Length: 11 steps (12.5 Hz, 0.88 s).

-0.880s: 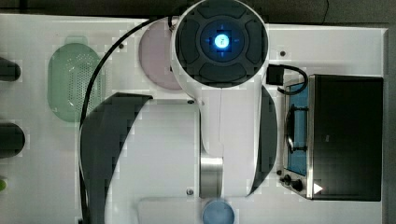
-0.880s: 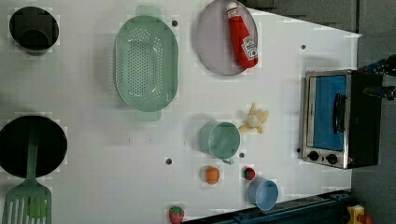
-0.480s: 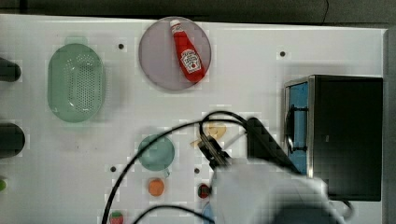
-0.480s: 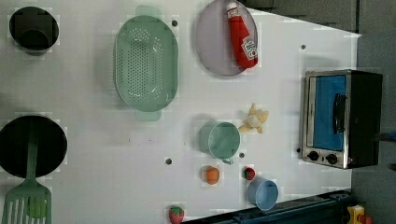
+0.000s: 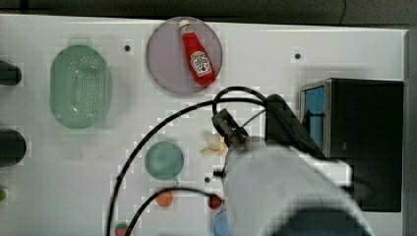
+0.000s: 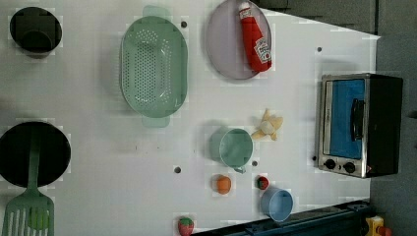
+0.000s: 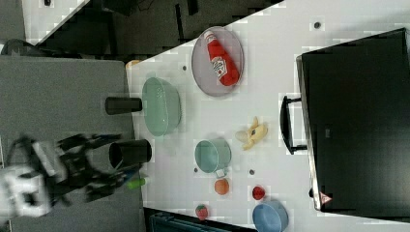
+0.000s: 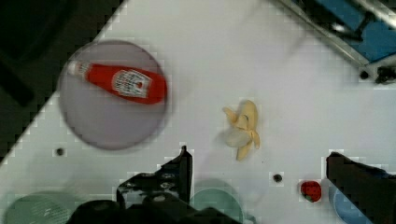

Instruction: Pick banana from table and place on oven.

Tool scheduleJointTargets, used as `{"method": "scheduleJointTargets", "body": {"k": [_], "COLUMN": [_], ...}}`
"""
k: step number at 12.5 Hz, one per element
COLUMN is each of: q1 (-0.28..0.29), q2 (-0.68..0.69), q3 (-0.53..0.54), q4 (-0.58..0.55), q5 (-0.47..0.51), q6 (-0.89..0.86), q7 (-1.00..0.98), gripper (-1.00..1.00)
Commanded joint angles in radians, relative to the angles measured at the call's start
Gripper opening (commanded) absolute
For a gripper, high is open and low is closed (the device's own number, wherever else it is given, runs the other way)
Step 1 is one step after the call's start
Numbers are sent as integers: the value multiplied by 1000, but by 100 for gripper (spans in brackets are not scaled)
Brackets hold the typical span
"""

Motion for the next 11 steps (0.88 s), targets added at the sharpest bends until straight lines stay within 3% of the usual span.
{"method": "scheduleJointTargets", "body": {"k": [1,6,11], "q1": [-5,-4,-3], "q2": [111,255,462], "q3": [13,22,59], "q4": [-141,-299,-325], "q5": [1,1,1], "q6": [74,408,586], "q7": [12,12,16], "gripper": [100,100,100]}}
